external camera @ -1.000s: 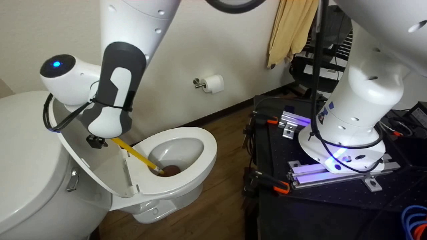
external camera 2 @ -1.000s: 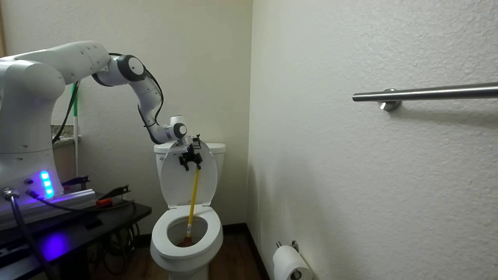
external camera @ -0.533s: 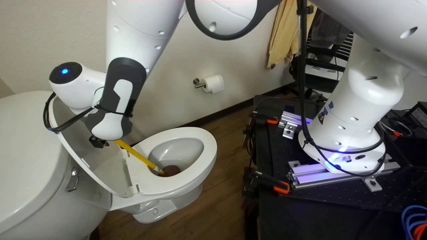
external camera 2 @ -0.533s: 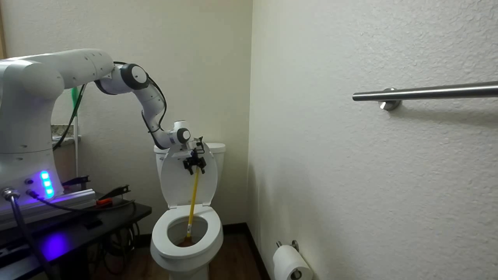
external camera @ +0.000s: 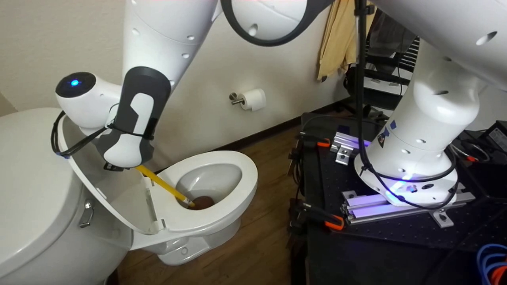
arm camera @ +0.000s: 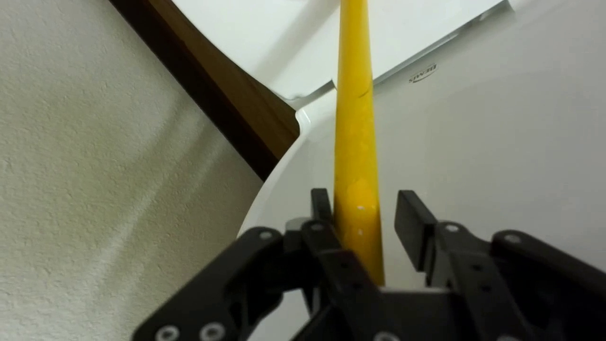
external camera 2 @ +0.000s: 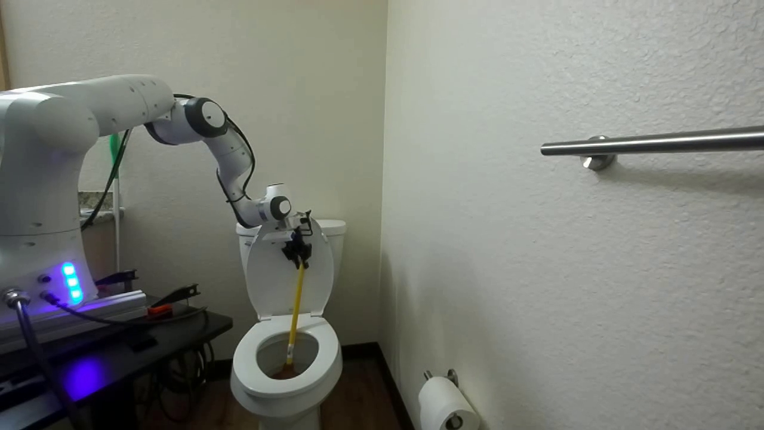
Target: Use the plunger to plunge the toilet.
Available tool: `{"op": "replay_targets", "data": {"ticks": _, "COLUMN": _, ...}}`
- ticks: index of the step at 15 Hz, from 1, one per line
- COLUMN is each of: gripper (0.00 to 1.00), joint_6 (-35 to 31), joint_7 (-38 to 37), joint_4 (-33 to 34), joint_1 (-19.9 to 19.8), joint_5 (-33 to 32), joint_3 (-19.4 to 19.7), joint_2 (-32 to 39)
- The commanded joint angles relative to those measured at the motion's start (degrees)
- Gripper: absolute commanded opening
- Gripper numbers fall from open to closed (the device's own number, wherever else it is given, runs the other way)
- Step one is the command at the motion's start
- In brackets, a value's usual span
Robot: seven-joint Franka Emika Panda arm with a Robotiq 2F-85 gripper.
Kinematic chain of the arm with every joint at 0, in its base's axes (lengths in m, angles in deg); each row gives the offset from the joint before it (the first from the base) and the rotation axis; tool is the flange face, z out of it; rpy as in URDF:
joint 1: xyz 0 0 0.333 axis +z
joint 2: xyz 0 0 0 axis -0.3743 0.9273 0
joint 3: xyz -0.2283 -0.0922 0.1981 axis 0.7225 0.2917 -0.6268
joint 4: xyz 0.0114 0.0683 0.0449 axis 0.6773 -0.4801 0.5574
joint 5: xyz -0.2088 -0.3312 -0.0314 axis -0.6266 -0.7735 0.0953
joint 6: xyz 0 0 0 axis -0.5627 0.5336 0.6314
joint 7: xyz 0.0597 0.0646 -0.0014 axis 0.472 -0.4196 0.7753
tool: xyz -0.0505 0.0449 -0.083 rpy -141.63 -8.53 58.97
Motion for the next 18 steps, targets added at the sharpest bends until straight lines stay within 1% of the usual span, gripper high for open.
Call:
{"op": "replay_targets", "data": {"ticks": 1, "gripper": 0.11, "joint_6": -0.6, "joint_7": -0.6, "joint_4": -1.4, "joint_1": 0.2, "joint_5": 1.2, "joint_3": 0.9, "joint_2": -1.0}}
{"op": "replay_targets", "data": {"ticks": 2, "gripper": 0.02, "joint_6": 0.4, "joint_7": -1.0, "joint_4": -1.4, "joint_1": 0.3, "joint_5": 1.4, "joint_3": 1.1, "joint_2": -1.1}}
{"op": "replay_targets", "data": {"ticks": 3, "gripper": 0.06, "joint_6": 0.7, "joint_7": -1.7, "joint_4": -1.5, "joint_1": 0.5, "joint_5": 1.9, "joint_3": 1.3, "joint_2": -1.3}}
{"op": "replay_targets", "data": {"ticks": 4, "gripper": 0.06, "joint_6": 1.2, "joint_7": -2.6, "joint_4": -2.1, "joint_1": 1.0, "joint_5": 1.9, "joint_3": 2.0, "joint_2": -1.8}}
{"op": "replay_targets", "data": {"ticks": 7, "gripper": 0.06, "joint_6": 1.9, "joint_7": -7.3, "joint_4": -7.7, "joint_1": 2.7, "joint_5": 2.2, "joint_3": 5.2, "joint_2": -6.4}}
{"op": "replay_targets", "data": {"ticks": 9, "gripper": 0.06, "joint_6": -2.6, "joint_7": -11.8, "joint_4": -13.9, "joint_1": 4.0, "joint_5": 2.7, "joint_3": 8.1, "joint_2": -10.1}}
{"op": "replay_targets", "data": {"ticks": 10, "gripper": 0.06, "joint_6": -4.5, "joint_7": -14.1, "joint_4": -16.1, "joint_1": 4.0, "joint_5": 3.8, "joint_3": 8.9, "joint_2": -11.1}}
{"op": "replay_targets", "data": {"ticks": 11, "gripper": 0.06, "joint_6": -6.4, "joint_7": -15.5, "joint_4": -18.5, "joint_1": 3.3, "joint_5": 5.2, "joint_3": 8.8, "joint_2": -12.1}}
{"op": "replay_targets", "data": {"ticks": 12, "gripper": 0.06, "joint_6": -9.2, "joint_7": -15.2, "joint_4": -21.1, "joint_1": 1.0, "joint_5": 7.3, "joint_3": 7.4, "joint_2": -13.1}}
{"op": "replay_targets", "data": {"ticks": 14, "gripper": 0.06, "joint_6": -12.8, "joint_7": -14.9, "joint_4": -25.0, "joint_1": -1.7, "joint_5": 12.0, "joint_3": 5.1, "joint_2": -13.6}}
{"op": "replay_targets", "data": {"ticks": 15, "gripper": 0.06, "joint_6": -15.2, "joint_7": -13.9, "joint_4": -27.0, "joint_1": -3.7, "joint_5": 14.5, "joint_3": 3.0, "joint_2": -13.9}}
{"op": "replay_targets", "data": {"ticks": 16, "gripper": 0.06, "joint_6": -18.1, "joint_7": -14.1, "joint_4": -29.3, "joint_1": -4.7, "joint_5": 16.9, "joint_3": 2.0, "joint_2": -13.9}}
{"op": "replay_targets", "data": {"ticks": 18, "gripper": 0.06, "joint_6": -23.4, "joint_7": -13.6, "joint_4": -33.8, "joint_1": -8.0, "joint_5": 21.6, "joint_3": -1.2, "joint_2": -15.7}}
